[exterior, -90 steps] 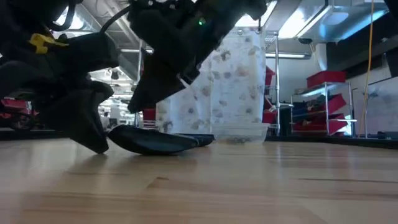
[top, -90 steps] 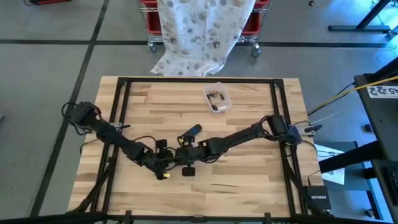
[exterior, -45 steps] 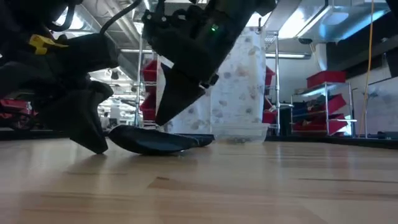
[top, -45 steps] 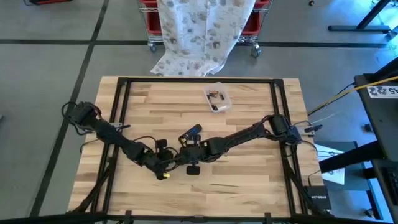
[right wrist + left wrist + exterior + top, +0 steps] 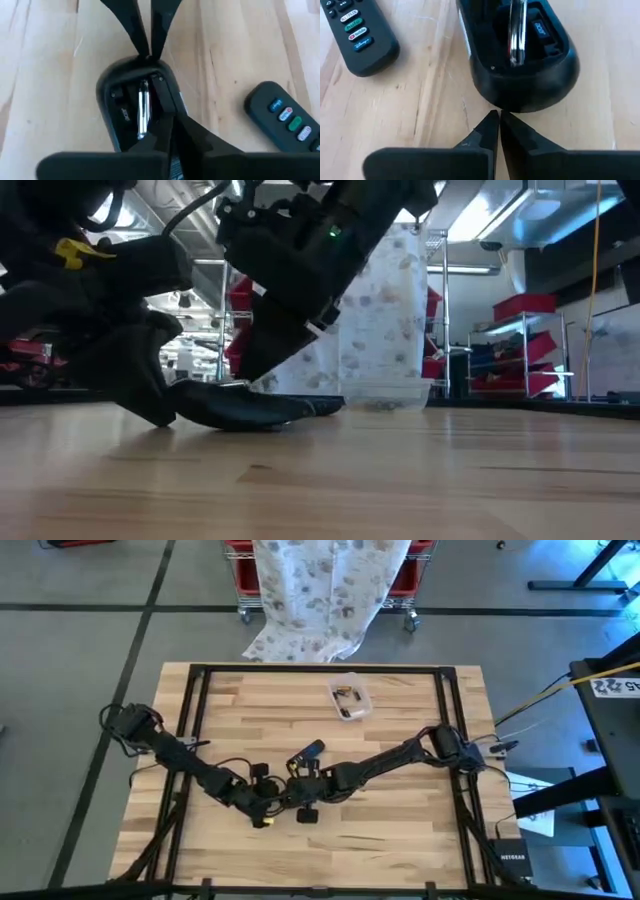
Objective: Insert battery
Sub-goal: Insert the white battery into the wireless mouse
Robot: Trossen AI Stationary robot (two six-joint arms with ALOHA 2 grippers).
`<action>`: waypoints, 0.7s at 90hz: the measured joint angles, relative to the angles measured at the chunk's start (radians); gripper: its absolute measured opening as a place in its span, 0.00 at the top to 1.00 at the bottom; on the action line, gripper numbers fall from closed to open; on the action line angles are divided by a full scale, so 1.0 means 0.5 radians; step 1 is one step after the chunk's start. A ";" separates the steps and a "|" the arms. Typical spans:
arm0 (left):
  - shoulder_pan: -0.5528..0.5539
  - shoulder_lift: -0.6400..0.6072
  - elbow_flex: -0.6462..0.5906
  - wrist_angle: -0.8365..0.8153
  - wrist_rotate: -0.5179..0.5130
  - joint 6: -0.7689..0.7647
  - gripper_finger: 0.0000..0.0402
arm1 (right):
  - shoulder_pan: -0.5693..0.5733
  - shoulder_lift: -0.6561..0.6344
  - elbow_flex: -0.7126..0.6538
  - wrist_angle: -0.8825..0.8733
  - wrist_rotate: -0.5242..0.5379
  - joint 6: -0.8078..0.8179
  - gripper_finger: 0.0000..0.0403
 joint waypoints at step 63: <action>0.000 0.000 -0.002 -0.018 -0.012 0.000 1.00 | 0.002 -0.034 -0.002 -0.195 -0.220 0.002 0.76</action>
